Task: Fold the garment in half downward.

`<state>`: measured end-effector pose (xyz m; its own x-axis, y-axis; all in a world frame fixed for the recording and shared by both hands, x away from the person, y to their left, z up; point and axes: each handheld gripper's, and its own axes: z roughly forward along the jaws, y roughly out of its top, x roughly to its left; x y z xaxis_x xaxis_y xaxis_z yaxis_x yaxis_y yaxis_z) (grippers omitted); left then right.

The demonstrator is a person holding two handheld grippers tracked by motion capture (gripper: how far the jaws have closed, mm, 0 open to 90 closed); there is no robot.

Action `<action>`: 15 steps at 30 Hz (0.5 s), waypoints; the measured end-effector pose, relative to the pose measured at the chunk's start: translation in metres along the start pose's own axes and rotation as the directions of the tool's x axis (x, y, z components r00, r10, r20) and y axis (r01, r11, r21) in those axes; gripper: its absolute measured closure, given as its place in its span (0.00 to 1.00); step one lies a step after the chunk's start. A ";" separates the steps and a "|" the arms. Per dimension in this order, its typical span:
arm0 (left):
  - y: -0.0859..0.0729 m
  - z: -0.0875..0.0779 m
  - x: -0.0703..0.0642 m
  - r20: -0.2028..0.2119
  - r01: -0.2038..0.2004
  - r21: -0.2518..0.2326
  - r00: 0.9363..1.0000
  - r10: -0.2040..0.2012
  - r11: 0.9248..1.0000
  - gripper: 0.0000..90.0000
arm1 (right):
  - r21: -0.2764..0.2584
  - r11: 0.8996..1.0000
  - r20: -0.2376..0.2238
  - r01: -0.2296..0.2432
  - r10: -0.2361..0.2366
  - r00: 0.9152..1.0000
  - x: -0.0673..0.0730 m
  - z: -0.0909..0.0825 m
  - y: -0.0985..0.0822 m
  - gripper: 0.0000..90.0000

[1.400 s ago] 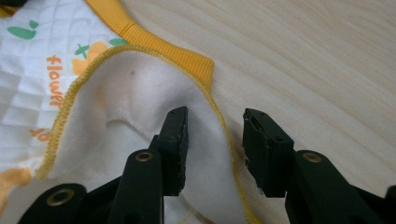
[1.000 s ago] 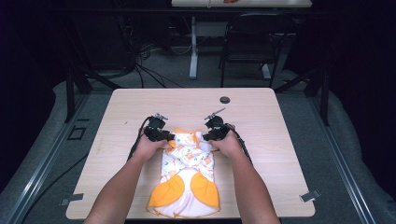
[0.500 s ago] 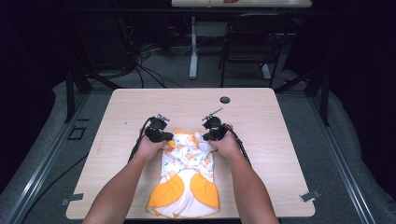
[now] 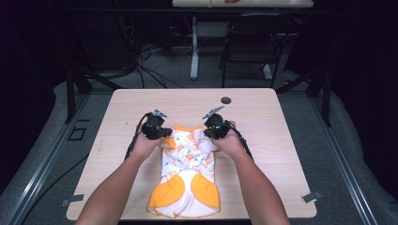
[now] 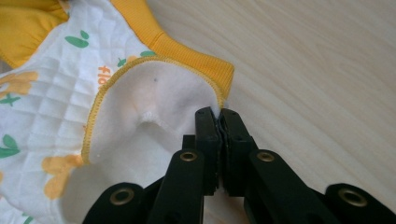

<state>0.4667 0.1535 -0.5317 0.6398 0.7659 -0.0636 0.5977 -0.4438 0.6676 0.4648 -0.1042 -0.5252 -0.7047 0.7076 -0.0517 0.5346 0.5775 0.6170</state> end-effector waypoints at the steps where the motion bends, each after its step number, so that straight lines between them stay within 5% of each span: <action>1: 0.001 -0.002 0.000 -0.003 -0.001 -0.002 1.000 0.001 1.000 0.97 | -0.004 1.000 0.001 0.006 -0.006 1.000 0.001 -0.002 0.001 0.97; 15: 0.018 -0.032 -0.004 -0.025 -0.042 -0.075 0.999 0.040 0.996 0.98 | -0.082 0.995 0.044 0.055 -0.052 0.998 0.005 -0.029 0.012 0.97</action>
<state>0.4592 0.1580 -0.4957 0.6508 0.7590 -0.0181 0.5326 -0.4394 0.7234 0.4539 -0.1058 -0.4951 -0.7101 0.6942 -0.1181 0.4551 0.5804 0.6753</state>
